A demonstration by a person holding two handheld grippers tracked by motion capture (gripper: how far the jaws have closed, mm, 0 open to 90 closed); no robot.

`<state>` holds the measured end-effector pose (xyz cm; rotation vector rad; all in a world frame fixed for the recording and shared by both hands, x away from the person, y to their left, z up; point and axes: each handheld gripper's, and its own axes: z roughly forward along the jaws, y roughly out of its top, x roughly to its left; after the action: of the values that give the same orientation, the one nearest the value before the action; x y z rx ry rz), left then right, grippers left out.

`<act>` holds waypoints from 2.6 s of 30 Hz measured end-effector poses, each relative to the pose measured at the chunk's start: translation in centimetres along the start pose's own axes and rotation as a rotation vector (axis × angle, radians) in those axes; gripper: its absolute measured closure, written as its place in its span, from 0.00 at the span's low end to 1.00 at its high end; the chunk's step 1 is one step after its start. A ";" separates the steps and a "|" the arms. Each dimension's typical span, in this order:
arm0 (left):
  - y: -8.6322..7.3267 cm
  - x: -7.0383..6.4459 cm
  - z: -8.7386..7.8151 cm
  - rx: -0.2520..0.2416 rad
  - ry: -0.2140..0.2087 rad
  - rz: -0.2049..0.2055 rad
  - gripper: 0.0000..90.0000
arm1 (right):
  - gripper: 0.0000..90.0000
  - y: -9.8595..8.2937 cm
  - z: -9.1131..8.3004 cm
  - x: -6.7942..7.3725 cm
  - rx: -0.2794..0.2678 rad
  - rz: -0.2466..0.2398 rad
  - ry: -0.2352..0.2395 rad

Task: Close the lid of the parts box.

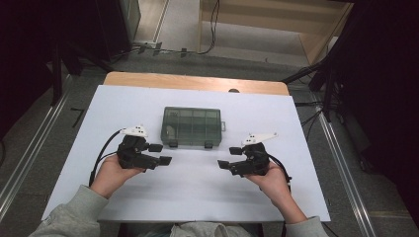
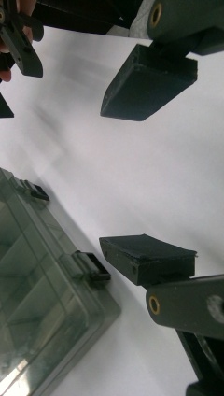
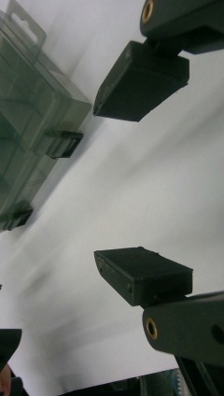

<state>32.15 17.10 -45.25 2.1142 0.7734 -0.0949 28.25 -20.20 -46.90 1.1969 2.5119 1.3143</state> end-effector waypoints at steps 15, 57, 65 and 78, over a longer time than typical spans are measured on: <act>-2.4 -0.7 -1.3 -0.007 0.016 0.007 0.34 | 0.26 -2.3 -0.9 0.2 0.011 0.000 -0.002; -5.2 -0.3 -3.3 -0.008 0.057 -0.006 0.30 | 0.26 -5.3 -3.3 -1.2 0.005 0.038 -0.065; -5.2 -0.3 -3.3 -0.011 0.053 -0.006 0.30 | 0.26 -5.3 -3.3 -1.1 0.003 0.038 -0.064; -5.2 -0.4 -3.3 -0.010 0.054 -0.002 0.30 | 0.26 -5.3 -3.2 -1.1 0.007 0.039 -0.058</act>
<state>28.26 21.69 -46.74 2.1139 0.8056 -0.0349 24.58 -24.83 -48.99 1.2724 2.4682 1.2608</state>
